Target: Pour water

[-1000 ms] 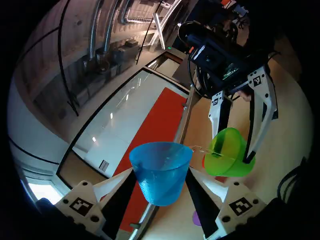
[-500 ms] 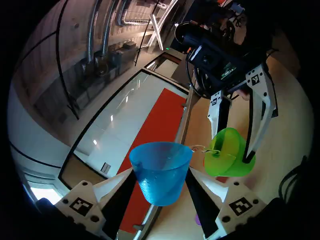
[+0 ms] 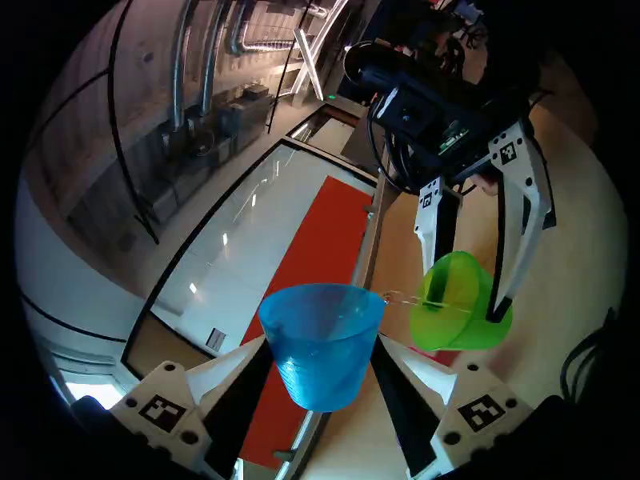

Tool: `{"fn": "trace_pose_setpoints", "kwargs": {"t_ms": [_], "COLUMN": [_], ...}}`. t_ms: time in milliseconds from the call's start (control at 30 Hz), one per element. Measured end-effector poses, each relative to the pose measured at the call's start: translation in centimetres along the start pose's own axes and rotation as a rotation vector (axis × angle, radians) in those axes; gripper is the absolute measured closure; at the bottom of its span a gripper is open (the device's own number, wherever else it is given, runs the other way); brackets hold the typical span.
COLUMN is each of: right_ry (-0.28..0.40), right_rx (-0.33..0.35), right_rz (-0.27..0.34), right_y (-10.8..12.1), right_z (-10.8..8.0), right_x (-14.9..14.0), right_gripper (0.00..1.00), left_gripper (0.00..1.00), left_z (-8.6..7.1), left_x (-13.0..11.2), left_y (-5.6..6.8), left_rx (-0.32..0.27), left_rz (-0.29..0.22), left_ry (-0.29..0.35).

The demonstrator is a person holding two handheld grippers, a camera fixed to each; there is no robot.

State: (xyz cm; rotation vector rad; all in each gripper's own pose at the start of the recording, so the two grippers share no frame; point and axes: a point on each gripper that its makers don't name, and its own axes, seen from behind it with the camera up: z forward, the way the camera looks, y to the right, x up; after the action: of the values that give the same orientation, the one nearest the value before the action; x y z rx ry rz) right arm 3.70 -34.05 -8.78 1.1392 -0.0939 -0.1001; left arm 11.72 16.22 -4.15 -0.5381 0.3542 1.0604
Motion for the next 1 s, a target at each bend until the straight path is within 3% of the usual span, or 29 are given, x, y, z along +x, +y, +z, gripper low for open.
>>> {"fn": "trace_pose_setpoints", "kwargs": {"t_ms": [1000], "right_ry": [0.007], "right_rx": [-0.002], "right_rz": [-0.009], "right_y": [-0.22], "right_z": [-0.27], "right_x": [0.48], "right_gripper": [0.11], "left_gripper": [0.2], "left_z": [-0.49], "left_x": [0.69], "left_y": [0.17], "left_rx": [0.002], "left_rz": [0.058], "left_ry": [0.007]}}
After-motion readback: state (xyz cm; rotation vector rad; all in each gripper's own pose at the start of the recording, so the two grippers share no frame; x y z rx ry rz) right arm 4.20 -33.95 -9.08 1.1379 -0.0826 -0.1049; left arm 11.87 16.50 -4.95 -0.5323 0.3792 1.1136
